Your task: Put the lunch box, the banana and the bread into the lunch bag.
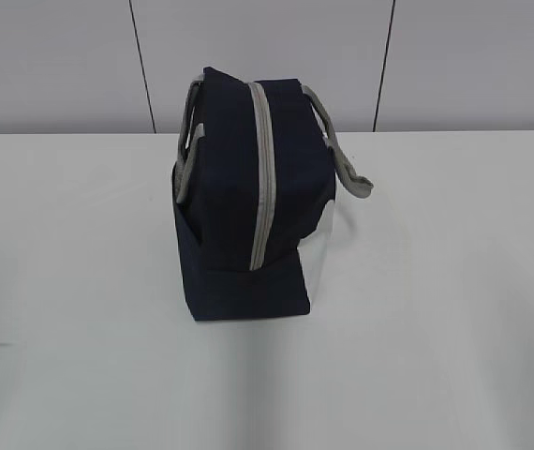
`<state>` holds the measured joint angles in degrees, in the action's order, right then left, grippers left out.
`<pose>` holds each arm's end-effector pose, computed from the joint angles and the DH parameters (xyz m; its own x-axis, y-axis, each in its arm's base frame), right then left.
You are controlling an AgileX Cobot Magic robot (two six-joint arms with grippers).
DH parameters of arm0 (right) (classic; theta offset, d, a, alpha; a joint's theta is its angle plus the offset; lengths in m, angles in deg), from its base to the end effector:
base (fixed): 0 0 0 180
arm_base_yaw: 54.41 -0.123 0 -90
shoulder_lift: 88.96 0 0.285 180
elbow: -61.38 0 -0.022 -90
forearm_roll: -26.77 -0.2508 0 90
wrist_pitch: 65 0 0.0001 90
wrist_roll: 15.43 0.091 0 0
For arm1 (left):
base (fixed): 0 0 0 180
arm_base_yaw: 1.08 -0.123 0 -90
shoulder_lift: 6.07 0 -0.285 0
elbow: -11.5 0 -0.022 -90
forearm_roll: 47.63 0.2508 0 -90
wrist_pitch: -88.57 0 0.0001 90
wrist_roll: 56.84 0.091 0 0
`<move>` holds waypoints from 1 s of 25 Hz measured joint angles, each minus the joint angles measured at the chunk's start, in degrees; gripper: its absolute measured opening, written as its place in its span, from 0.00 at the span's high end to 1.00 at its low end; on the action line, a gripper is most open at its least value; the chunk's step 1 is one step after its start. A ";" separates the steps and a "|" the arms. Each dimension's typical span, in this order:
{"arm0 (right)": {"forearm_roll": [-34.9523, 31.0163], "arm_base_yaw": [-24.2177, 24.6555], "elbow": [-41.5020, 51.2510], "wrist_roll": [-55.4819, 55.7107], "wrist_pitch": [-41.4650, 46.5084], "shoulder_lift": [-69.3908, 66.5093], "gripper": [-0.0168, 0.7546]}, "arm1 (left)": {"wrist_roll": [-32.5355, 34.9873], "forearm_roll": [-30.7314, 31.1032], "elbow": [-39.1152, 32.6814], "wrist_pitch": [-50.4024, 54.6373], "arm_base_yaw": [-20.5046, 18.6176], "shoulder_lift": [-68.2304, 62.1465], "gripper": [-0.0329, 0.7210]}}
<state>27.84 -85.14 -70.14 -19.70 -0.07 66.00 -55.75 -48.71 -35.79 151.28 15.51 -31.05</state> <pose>0.0320 0.0172 0.2677 -0.5998 -0.4523 -0.6600 -0.5525 0.8308 -0.0672 0.0361 -0.0124 0.2763 -0.6743 0.2117 -0.7075 0.3039 0.9527 -0.0045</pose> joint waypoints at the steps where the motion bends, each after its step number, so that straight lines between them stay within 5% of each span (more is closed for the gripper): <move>1: 0.00 0.00 0.00 0.00 0.00 0.00 0.33 | 0.00 0.00 0.00 0.00 0.00 0.00 0.64; 10: 0.00 1.78 0.00 0.00 0.00 0.51 0.33 | 0.00 0.00 0.00 -0.04 -1.50 3.34 0.64; 18: 0.00 19.08 0.00 0.00 -0.05 2.30 0.33 | 0.00 0.00 0.00 -0.04 -11.70 11.78 0.64; 25: 0.12 28.83 0.00 0.00 -0.05 12.36 0.33 | 0.00 0.00 0.00 0.17 -18.15 16.37 0.64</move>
<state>27.96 -56.32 -70.14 -19.70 -0.11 78.36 -55.75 -48.71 -35.79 151.45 -2.64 -14.68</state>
